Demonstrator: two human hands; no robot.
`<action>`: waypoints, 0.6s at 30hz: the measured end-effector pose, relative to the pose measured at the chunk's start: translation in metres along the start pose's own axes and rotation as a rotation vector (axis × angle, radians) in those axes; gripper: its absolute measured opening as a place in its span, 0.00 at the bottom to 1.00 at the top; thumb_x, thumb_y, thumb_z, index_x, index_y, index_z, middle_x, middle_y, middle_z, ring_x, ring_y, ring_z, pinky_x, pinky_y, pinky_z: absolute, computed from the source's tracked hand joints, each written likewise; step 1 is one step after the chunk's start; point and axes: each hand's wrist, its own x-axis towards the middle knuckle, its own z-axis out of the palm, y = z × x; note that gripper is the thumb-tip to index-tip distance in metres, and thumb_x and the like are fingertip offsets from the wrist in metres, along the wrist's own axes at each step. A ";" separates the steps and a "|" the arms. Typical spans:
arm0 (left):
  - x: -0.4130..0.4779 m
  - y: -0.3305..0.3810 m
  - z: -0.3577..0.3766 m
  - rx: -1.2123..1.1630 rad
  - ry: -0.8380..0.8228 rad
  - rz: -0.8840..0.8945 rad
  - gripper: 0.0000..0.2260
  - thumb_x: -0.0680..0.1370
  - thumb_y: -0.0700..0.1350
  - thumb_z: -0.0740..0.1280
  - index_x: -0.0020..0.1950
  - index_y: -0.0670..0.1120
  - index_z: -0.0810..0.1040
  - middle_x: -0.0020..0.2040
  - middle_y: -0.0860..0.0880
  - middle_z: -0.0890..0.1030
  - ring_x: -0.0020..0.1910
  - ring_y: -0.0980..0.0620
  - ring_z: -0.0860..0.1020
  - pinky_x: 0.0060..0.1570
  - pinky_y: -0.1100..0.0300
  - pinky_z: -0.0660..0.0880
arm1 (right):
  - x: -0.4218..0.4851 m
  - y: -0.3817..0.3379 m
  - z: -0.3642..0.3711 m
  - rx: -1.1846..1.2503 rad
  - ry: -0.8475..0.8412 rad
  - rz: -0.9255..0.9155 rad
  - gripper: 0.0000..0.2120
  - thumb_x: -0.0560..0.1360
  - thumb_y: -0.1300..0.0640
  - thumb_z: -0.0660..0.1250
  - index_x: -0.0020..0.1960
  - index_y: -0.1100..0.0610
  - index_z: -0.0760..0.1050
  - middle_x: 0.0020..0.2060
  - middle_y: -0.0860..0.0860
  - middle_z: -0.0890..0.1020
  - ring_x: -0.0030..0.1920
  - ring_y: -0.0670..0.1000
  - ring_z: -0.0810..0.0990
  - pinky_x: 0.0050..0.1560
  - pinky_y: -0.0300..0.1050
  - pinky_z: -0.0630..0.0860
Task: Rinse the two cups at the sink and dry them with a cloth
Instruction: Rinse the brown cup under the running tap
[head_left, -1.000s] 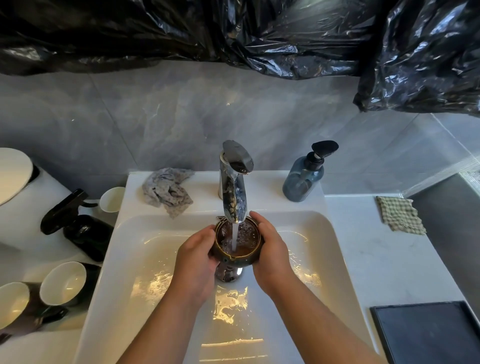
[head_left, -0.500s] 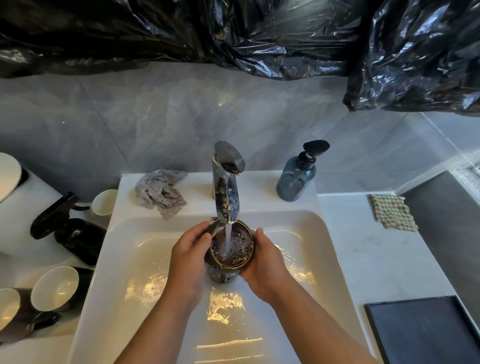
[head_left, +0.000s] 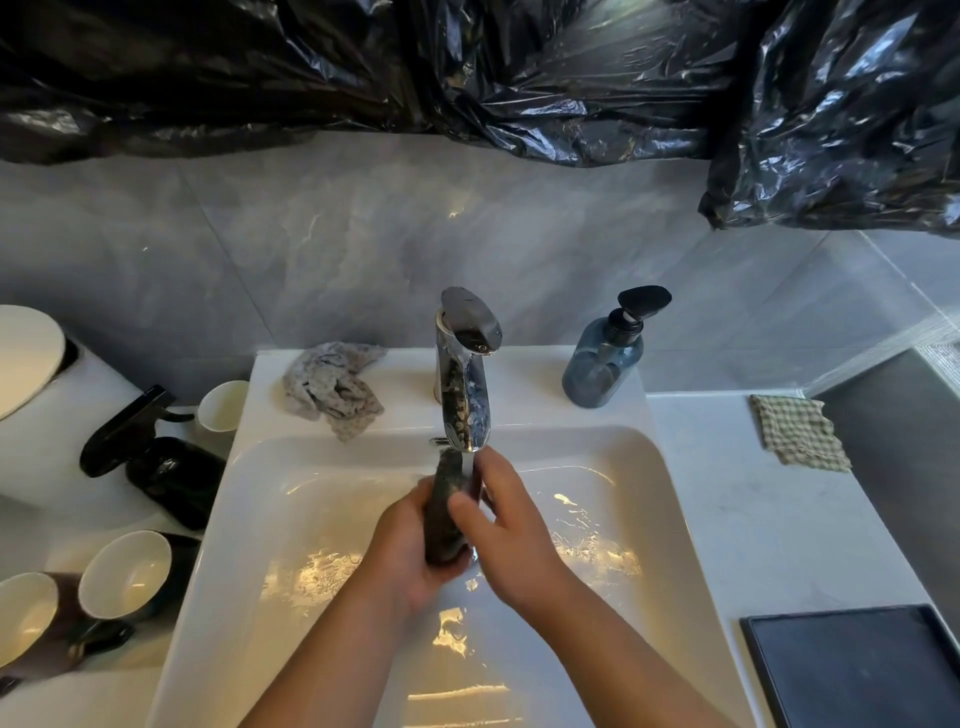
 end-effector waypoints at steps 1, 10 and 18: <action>0.002 -0.002 -0.002 0.020 -0.024 -0.005 0.11 0.80 0.50 0.63 0.51 0.45 0.82 0.39 0.44 0.84 0.43 0.45 0.82 0.36 0.56 0.78 | 0.001 -0.002 0.002 -0.052 -0.005 -0.044 0.08 0.75 0.57 0.65 0.53 0.50 0.72 0.51 0.46 0.75 0.50 0.42 0.75 0.49 0.31 0.72; -0.005 -0.007 0.007 0.117 -0.031 0.055 0.11 0.80 0.50 0.63 0.47 0.46 0.82 0.38 0.45 0.85 0.42 0.47 0.82 0.39 0.55 0.77 | 0.020 0.000 0.018 -0.032 0.250 0.125 0.07 0.76 0.55 0.68 0.41 0.52 0.72 0.44 0.51 0.76 0.42 0.46 0.76 0.42 0.38 0.71; 0.001 0.000 0.003 0.163 0.076 0.188 0.14 0.78 0.51 0.60 0.46 0.44 0.80 0.41 0.38 0.83 0.38 0.39 0.81 0.34 0.50 0.77 | 0.041 -0.005 0.016 0.198 0.340 0.362 0.16 0.79 0.59 0.57 0.34 0.52 0.73 0.36 0.56 0.77 0.39 0.53 0.76 0.42 0.50 0.73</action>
